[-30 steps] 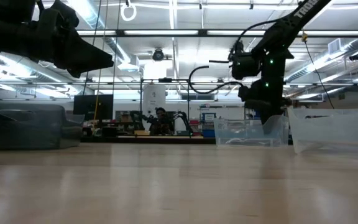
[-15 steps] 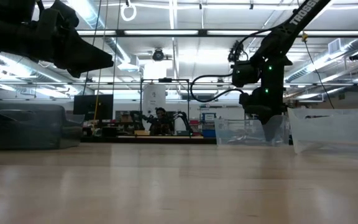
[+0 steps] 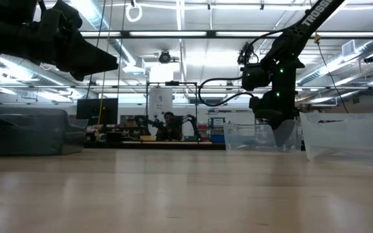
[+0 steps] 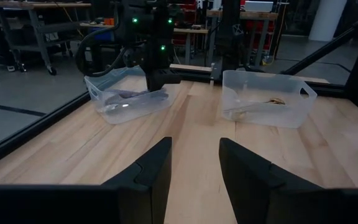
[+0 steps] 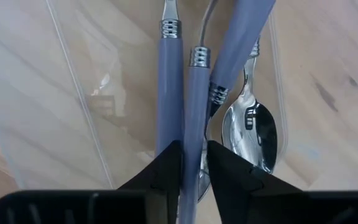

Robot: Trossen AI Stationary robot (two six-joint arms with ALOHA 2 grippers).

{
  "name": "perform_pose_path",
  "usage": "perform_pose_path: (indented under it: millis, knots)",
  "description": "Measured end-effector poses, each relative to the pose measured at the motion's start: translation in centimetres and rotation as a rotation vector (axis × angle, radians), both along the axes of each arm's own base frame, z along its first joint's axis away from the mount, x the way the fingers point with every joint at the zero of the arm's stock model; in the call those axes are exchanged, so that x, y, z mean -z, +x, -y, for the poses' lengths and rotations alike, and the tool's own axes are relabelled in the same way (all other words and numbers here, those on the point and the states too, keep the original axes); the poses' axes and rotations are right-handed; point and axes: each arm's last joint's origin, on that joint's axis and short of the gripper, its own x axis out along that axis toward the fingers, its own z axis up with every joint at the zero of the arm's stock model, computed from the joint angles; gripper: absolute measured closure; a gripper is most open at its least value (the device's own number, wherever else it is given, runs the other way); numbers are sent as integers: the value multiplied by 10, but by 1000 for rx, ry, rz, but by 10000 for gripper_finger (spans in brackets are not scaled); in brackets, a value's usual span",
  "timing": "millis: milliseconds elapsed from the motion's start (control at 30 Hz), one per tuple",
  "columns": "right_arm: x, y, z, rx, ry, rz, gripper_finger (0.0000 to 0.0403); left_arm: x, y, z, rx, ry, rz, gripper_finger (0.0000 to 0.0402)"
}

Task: Sort silverware by color (type)
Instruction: Put the purple spoon into the top transparent bin, then return to Home Position

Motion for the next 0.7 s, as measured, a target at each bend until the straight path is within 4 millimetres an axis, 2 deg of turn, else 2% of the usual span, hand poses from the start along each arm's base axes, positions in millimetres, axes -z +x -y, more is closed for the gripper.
perform_pose_path:
  millis: [200,367,700]
  knots:
    - [0,0,0,8,1,1,282,0,0,0,0,0,0,260]
    - [-1,-1,-1,7,17,-7,272,0,0,0,0,1,2,260]
    - [-21,7,3,0,28,1,270,-1,0,0,-2,-7,14,260]
